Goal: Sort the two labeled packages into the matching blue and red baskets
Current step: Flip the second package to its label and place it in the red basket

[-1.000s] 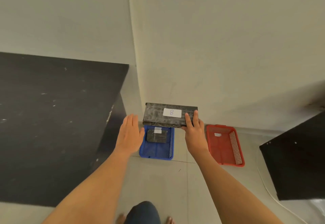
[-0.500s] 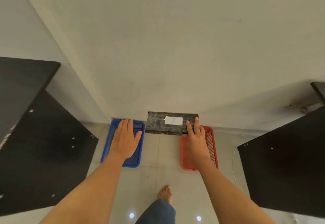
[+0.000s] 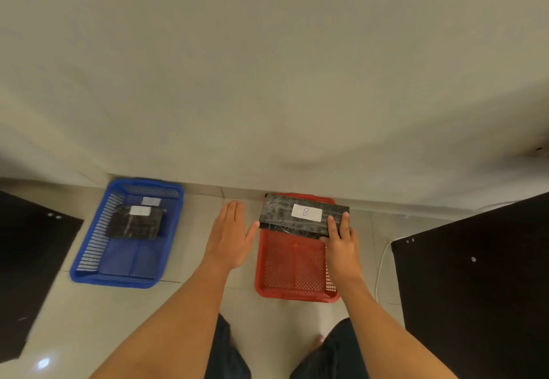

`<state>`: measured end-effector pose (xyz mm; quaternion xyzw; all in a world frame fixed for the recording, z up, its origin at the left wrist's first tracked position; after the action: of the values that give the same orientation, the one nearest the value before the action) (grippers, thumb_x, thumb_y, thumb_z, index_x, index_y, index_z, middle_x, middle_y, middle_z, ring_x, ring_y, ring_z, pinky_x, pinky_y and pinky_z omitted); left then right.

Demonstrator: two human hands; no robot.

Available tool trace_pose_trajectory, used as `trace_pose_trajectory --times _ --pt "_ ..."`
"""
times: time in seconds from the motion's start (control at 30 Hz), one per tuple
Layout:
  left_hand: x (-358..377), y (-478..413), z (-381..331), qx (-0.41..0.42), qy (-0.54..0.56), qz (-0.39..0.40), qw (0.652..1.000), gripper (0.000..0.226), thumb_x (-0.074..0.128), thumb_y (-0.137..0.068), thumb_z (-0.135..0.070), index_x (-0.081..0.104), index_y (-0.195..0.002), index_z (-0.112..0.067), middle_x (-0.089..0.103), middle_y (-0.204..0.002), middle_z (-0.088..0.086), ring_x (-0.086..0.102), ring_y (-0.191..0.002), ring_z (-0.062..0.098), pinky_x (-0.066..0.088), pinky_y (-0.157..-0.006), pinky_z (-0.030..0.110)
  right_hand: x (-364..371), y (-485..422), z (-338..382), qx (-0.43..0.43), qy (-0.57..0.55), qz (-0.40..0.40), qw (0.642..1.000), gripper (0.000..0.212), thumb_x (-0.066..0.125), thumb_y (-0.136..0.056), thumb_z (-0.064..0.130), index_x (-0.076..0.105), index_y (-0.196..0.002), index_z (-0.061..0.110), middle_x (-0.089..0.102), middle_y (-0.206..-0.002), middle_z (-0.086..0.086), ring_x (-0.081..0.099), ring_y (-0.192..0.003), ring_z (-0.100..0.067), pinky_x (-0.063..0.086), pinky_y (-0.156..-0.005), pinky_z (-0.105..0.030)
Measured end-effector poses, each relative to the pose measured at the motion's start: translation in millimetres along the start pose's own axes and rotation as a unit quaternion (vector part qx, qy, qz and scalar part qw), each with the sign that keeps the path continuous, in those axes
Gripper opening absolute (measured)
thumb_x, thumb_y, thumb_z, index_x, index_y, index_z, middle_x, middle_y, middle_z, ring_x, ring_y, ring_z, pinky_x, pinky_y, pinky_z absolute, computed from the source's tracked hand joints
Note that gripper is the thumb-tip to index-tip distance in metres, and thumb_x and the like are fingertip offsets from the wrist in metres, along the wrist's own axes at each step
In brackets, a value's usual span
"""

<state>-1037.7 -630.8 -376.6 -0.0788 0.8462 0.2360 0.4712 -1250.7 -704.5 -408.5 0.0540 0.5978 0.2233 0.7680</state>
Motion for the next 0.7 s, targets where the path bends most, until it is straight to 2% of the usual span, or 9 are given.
trace_pose_trajectory --times 0.17,0.3,0.47,0.7 --pt "139 -66 38 -0.013 -0.012 0.002 1.0 0.063 0.032 -0.096 -0.039 0.015 -0.145 -0.004 0.016 -0.156 0.014 0.01 -0.145 0.026 0.011 -0.12 0.037 124 -77 -72 -0.011 0.012 0.003 1.0 0.059 0.041 -0.098 0.002 0.012 -0.148 0.012 -0.005 -0.158 -0.018 0.011 -0.142 -0.037 0.031 -0.112 -0.04" --pt "207 -100 68 -0.019 -0.017 -0.018 1.0 0.062 0.032 -0.096 -0.039 0.015 -0.145 -0.006 0.016 -0.157 0.012 0.009 -0.146 0.025 0.01 -0.119 0.036 202 -130 -100 -0.026 0.001 -0.001 1.0 0.057 0.041 -0.097 0.0 0.015 -0.147 0.013 -0.003 -0.158 -0.018 0.011 -0.142 -0.041 0.026 -0.114 -0.043" --pt "242 -117 82 -0.02 -0.007 -0.022 1.0 0.059 0.033 -0.096 -0.038 0.019 -0.143 -0.006 0.02 -0.155 0.013 0.012 -0.145 0.025 0.012 -0.119 0.036 253 -156 -106 -0.021 -0.035 0.023 0.999 0.057 0.04 -0.097 0.0 0.018 -0.147 0.013 -0.002 -0.159 -0.015 0.007 -0.144 -0.037 0.022 -0.116 -0.043" --pt "251 -124 94 -0.031 -0.009 0.001 0.999 0.059 0.032 -0.096 -0.038 0.019 -0.143 -0.006 0.018 -0.156 0.014 0.011 -0.145 0.026 0.011 -0.12 0.039 267 -166 -104 0.026 -0.088 -0.008 0.996 0.053 0.041 -0.095 -0.003 0.028 -0.144 0.012 0.007 -0.159 -0.011 0.007 -0.144 -0.034 0.024 -0.118 -0.044"
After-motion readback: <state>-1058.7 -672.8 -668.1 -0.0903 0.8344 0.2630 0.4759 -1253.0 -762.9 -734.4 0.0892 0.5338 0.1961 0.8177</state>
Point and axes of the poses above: each hand's wrist, its own y-axis away from the middle knuckle, its own x-axis out of the palm, z = x × y, the point moved 3 cm from there along -y, towards the middle knuckle
